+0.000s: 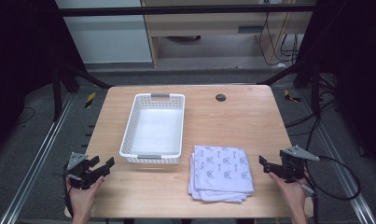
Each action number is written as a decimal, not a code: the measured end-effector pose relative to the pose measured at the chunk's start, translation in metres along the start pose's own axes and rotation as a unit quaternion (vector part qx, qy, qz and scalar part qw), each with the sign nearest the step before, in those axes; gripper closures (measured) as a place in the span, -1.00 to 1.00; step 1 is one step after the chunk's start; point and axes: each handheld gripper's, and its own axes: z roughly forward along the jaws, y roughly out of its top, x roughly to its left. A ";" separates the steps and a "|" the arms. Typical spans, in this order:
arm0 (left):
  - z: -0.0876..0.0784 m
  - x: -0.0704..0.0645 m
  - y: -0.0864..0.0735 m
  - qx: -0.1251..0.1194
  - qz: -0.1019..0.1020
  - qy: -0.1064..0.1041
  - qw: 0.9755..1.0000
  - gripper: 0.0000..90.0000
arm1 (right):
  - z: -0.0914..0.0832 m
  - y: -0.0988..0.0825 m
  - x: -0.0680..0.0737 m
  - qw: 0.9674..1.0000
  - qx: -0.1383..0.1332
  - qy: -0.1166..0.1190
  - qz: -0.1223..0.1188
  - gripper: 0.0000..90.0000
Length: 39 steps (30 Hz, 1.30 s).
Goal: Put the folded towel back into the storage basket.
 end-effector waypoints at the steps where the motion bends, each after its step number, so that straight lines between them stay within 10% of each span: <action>1: -0.002 -0.002 0.000 -0.001 0.002 -0.001 1.000 -0.27 | -0.001 0.001 0.002 1.000 0.002 0.005 0.004 -0.71; 39: -0.010 -0.059 0.002 -0.010 0.071 -0.062 0.996 -0.32 | -0.011 0.015 0.047 0.997 -0.035 0.062 -0.040 -0.57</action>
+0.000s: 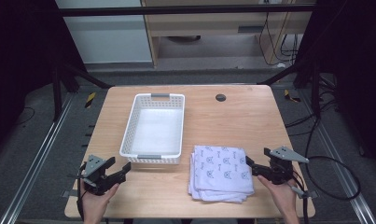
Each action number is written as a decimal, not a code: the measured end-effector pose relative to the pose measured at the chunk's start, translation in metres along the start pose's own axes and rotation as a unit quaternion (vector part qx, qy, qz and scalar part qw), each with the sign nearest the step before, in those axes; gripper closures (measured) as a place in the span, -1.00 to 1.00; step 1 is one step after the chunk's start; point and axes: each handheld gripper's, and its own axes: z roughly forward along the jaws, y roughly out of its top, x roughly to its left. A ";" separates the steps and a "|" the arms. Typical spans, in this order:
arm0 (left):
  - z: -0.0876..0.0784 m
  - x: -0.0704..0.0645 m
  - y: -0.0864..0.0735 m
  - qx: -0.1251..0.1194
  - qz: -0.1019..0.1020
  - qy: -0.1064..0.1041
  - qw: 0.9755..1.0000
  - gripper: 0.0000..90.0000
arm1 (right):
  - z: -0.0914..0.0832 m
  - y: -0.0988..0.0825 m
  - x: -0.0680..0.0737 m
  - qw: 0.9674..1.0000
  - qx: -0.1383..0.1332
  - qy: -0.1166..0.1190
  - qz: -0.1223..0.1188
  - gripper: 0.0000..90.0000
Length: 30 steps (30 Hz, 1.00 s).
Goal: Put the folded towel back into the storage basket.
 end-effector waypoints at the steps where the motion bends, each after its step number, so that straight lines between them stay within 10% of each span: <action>1: 0.000 -0.004 0.000 -0.001 0.002 -0.003 1.000 -0.32 | 0.000 0.001 0.000 1.000 -0.001 0.002 0.000 -0.57; 30: 0.016 -0.069 0.027 -0.012 0.038 -0.066 0.997 -0.28 | 0.002 0.037 0.010 0.999 -0.023 0.029 -0.004 -0.53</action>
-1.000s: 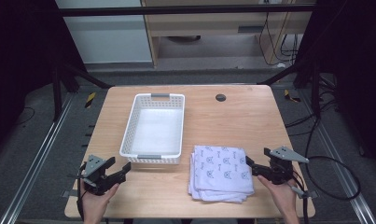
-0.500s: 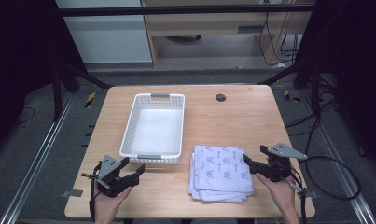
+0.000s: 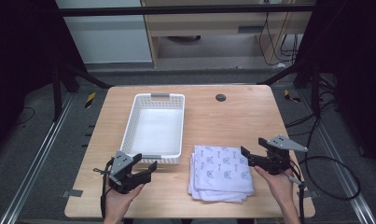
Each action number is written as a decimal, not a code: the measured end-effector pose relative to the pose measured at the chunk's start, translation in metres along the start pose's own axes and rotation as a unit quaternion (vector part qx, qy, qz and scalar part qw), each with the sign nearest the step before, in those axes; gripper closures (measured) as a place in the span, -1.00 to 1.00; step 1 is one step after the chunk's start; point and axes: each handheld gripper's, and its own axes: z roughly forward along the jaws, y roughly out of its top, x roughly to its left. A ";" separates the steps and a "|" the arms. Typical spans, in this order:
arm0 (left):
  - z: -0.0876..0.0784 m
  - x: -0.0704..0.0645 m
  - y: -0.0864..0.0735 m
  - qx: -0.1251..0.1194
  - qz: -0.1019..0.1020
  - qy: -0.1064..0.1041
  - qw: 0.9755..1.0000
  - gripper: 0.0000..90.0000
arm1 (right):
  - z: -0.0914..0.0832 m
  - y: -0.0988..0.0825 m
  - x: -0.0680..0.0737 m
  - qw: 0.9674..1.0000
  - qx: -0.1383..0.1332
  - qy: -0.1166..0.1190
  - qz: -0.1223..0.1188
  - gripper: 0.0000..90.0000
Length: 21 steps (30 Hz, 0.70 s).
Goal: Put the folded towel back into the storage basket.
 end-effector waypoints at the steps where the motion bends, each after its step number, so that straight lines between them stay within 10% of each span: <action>1: 0.001 -0.002 0.001 -0.002 0.000 0.000 1.000 -0.28 | 0.000 0.002 0.000 1.000 -0.001 0.000 0.001 -0.53; 21: 0.029 -0.050 0.012 0.009 0.043 -0.040 0.998 -0.25 | 0.012 0.016 -0.006 1.000 0.002 0.007 0.007 -0.50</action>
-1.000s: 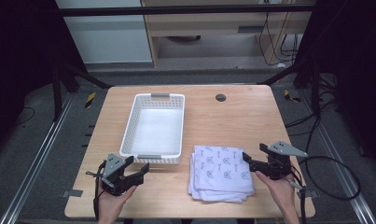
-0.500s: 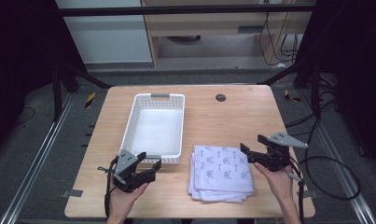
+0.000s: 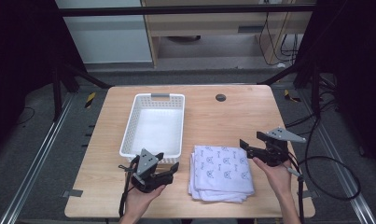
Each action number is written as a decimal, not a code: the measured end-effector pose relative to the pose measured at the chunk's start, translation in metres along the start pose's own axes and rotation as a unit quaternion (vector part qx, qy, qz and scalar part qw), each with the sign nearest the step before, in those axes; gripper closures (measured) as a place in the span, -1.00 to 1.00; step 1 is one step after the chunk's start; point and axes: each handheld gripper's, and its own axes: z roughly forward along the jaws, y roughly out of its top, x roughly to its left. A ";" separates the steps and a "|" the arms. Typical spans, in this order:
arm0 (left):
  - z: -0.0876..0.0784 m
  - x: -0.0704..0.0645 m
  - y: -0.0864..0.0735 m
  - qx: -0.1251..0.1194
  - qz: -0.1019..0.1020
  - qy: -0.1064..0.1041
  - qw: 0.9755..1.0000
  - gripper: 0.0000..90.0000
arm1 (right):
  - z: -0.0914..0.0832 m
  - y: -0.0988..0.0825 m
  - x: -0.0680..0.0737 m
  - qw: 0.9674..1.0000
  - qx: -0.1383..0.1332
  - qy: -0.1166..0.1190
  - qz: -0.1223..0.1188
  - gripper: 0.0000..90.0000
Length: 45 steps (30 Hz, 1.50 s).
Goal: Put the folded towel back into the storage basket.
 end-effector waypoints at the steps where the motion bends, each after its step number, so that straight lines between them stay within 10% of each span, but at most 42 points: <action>1: 0.002 -0.002 0.000 0.001 0.002 -0.002 1.000 -0.25 | 0.001 -0.001 0.000 1.000 -0.001 0.001 0.000 -0.49; 27: 0.039 -0.040 -0.020 0.062 0.029 -0.039 0.997 -0.18 | 0.018 -0.026 -0.008 0.999 0.047 0.008 -0.005 -0.39; 45: 0.065 -0.046 -0.035 0.108 0.035 -0.029 0.993 -0.18 | 0.038 -0.045 -0.012 0.996 0.091 -0.009 -0.016 -0.36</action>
